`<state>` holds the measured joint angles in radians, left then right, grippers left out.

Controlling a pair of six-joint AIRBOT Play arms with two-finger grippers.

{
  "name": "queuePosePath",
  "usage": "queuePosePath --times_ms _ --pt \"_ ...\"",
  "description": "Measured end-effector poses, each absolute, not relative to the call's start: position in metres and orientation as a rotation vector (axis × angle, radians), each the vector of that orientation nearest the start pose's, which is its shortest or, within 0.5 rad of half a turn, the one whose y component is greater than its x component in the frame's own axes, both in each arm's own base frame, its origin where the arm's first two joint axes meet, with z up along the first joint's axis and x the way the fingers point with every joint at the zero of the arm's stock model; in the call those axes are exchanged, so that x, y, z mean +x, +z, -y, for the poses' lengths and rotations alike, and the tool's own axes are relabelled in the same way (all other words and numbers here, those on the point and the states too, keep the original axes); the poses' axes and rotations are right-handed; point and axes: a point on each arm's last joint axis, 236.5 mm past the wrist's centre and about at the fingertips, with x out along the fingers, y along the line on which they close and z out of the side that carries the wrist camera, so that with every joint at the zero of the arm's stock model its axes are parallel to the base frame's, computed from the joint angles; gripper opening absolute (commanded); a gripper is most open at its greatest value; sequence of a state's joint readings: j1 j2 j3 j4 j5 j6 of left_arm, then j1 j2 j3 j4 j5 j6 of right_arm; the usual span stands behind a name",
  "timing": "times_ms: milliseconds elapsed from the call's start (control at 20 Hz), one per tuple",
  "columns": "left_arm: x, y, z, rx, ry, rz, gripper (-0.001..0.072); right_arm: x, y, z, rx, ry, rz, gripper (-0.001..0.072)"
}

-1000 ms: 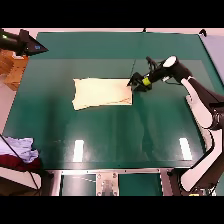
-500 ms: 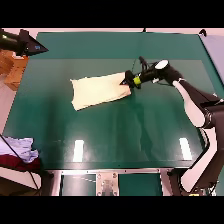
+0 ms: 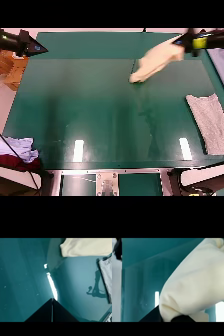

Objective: Fold the shirts.

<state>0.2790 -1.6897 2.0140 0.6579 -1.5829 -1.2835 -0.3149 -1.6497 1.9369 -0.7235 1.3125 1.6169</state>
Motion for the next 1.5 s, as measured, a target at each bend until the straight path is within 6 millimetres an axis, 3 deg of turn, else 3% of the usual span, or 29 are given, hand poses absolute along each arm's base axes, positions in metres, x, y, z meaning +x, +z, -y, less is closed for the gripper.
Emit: queuePosePath --times_ms 200,350,450,600,750,1250,1450,1500 --pt "0.481 0.19 0.057 -0.453 -0.696 -0.964 0.0024 0.494 0.213 0.111 0.868 0.137 -0.773 0.0016" --pt "0.479 0.19 0.057 -0.452 -0.7 -0.97 0.0024 0.463 0.215 0.185 0.923 0.003 -0.72 0.0016" --pt "0.478 0.189 0.057 -0.451 -0.701 -0.975 0.0025 0.438 0.214 0.226 0.946 -0.078 -0.696 0.0016" --pt "0.478 0.189 0.058 -0.455 -0.701 -0.978 0.0024 0.402 0.197 0.261 0.948 -0.183 -0.745 0.0015" --pt "0.477 0.189 0.058 -0.458 -0.7 -0.981 0.0025 0.371 0.173 0.278 0.937 -0.279 -0.846 0.0015" --pt "0.47 0.187 0.06 -0.454 -0.717 -1.01 0.0024 0.277 0.137 0.281 0.984 -0.604 -1.147 0.0017" --pt "0.469 0.186 0.06 -0.454 -0.72 -1.014 0.0024 0.242 0.1 0.274 1.034 -0.714 -1.292 0.0021" --pt "0.469 0.186 0.06 -0.453 -0.72 -1.016 0.0024 0.232 0.088 0.272 1.045 -0.74 -1.338 0.0052"
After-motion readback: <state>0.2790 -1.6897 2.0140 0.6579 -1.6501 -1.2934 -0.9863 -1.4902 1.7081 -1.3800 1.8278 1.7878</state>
